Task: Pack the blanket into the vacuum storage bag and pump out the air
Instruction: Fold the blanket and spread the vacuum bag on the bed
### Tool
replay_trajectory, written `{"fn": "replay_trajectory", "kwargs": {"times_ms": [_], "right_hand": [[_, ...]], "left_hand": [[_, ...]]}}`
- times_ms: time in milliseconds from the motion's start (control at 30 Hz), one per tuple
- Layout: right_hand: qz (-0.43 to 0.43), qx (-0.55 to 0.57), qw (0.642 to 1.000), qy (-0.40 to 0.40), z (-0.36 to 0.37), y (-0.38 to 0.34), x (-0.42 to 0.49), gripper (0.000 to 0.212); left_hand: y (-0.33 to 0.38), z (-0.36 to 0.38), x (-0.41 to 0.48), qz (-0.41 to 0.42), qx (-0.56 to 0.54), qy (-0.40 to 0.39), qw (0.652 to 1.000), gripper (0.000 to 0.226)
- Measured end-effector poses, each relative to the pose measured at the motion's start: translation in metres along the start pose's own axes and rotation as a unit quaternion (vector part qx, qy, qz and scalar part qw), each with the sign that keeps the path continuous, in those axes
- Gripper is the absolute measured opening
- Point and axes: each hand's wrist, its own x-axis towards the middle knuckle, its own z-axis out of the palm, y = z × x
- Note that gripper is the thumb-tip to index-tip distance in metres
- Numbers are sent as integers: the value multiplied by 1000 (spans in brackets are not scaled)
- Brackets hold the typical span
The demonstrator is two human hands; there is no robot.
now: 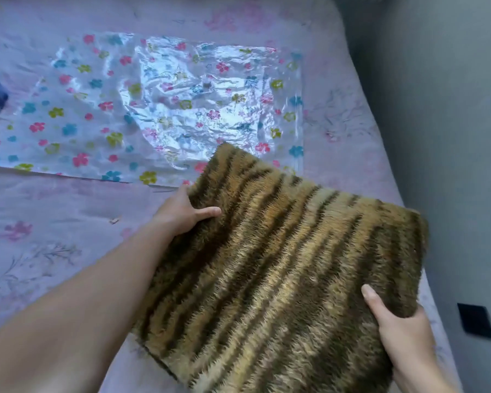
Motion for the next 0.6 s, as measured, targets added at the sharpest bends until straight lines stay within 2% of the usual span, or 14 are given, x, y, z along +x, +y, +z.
{"fn": "replay_trajectory", "kwargs": {"times_ms": [100, 167, 233, 300, 367, 433, 533, 600], "right_hand": [[35, -23, 999, -26, -5, 22, 14, 96], [23, -83, 996, -13, -2, 22, 22, 105], [-85, -190, 978, 19, 5, 9, 27, 114], [-241, -280, 929, 32, 20, -14, 32, 111], [-354, -336, 873, -22, 45, -46, 44, 101], [-398, -368, 835, -96, 77, -80, 64, 96], [-419, -413, 793, -155, 128, -125, 101, 97], [-399, -427, 788, -193, 153, -149, 127, 101]], "left_hand": [[21, 31, 12, -1, 92, 32, 995, 108], [23, 35, 17, -6, 149, 72, 986, 103], [16, 35, 14, -4, 195, 115, 974, 101], [7, 37, 0, -23, 199, 144, 969, 108], [-8, 41, -21, -100, 131, 167, 972, 116], [-29, 50, -47, -207, 59, 185, 959, 124], [-69, 65, -87, -368, -52, 192, 908, 134], [-88, 77, -106, -447, -128, 199, 863, 140]]}}
